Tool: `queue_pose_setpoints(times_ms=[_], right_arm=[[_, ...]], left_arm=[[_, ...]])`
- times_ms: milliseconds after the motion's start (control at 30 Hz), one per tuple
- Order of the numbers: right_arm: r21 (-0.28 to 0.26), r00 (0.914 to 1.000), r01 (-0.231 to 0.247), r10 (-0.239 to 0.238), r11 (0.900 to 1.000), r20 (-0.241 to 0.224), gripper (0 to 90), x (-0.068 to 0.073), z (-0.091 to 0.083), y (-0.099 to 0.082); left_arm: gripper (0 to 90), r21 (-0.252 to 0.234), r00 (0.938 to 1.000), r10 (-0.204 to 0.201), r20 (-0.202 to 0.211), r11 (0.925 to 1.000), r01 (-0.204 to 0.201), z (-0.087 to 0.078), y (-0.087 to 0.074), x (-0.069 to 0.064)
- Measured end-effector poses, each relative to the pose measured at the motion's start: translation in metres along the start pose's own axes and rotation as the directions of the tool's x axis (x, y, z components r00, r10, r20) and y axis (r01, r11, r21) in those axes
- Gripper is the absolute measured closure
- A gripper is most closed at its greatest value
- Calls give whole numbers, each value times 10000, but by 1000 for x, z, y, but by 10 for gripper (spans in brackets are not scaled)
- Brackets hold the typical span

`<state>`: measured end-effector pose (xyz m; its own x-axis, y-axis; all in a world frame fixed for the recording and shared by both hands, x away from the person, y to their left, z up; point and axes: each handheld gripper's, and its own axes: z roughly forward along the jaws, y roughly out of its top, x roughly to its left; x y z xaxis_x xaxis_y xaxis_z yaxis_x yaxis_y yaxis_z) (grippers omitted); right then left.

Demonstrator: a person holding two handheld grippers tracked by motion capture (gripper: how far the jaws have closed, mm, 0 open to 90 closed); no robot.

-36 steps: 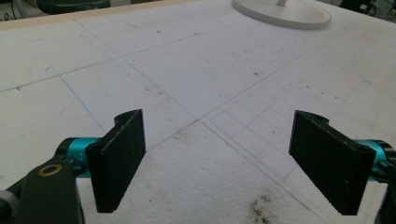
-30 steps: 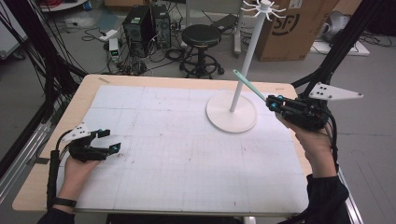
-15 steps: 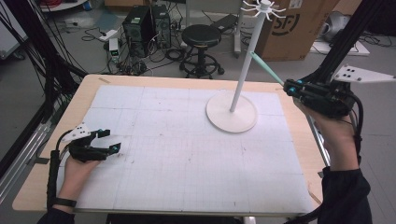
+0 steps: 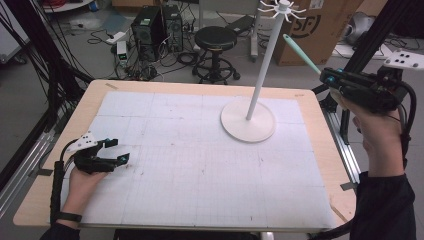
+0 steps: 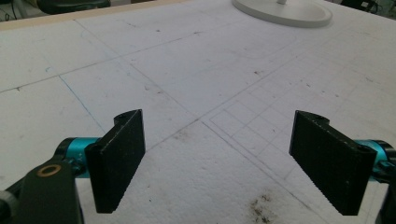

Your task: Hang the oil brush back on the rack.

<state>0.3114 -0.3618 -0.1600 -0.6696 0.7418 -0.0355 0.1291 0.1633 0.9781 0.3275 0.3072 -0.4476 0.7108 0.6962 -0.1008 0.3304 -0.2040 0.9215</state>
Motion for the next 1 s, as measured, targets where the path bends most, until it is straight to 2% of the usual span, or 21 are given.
queue_pose_setpoints(times_ms=[600,1000], right_arm=[[-201,9992,-84,92,9998,380,826,-7,4,17],[-74,9980,-26,31,10000,636,826,-9,9,21]], left_arm=[[191,8,10000,35,-5,10000,-35,0,0,0],[192,4,10000,58,-4,10000,-58,0,0,0]])
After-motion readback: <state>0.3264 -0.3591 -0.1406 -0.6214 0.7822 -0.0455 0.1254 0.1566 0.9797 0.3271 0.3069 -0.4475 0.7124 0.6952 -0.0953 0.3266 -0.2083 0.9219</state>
